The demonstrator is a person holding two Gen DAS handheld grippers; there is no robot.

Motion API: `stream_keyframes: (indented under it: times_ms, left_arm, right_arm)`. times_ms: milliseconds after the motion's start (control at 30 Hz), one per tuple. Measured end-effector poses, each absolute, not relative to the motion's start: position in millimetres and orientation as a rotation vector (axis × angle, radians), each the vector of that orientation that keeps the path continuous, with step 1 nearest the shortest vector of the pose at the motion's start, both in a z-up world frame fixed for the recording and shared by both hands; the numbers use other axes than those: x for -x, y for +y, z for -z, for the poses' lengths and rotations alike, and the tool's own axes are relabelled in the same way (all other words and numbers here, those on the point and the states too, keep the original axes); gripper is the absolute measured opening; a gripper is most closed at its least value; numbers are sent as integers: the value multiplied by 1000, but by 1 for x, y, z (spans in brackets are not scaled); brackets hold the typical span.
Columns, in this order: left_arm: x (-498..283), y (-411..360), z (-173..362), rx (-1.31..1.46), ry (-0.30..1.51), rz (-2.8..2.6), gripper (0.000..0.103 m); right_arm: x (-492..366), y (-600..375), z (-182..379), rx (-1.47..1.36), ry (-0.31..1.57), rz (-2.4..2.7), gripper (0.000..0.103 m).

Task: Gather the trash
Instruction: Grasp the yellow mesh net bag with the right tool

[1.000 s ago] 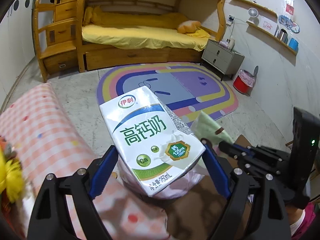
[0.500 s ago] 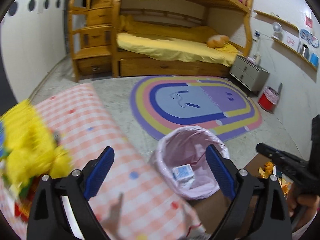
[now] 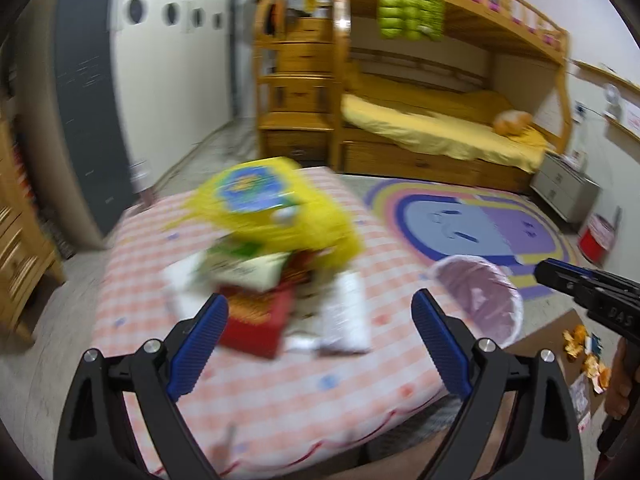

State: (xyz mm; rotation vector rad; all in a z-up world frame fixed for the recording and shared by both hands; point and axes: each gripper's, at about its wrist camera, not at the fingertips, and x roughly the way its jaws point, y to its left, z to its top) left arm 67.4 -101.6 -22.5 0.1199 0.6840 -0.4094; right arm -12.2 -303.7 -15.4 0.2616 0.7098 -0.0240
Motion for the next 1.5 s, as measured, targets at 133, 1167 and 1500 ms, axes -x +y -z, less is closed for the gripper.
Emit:
stream_keyframes:
  times_ms: [133,1167,1500]
  left_arm:
    - [-63,-58,20,-86,683,304,90]
    - [-164,27,56,-2,779,165,95]
    - [-142,10,44,-40,764,184,95]
  right_arm:
    - [11,-261,0,-160,693,-46,39]
    - [-178,-125,50,391,753,-122,78]
    - [-144,-171,9,244,644,-76,7]
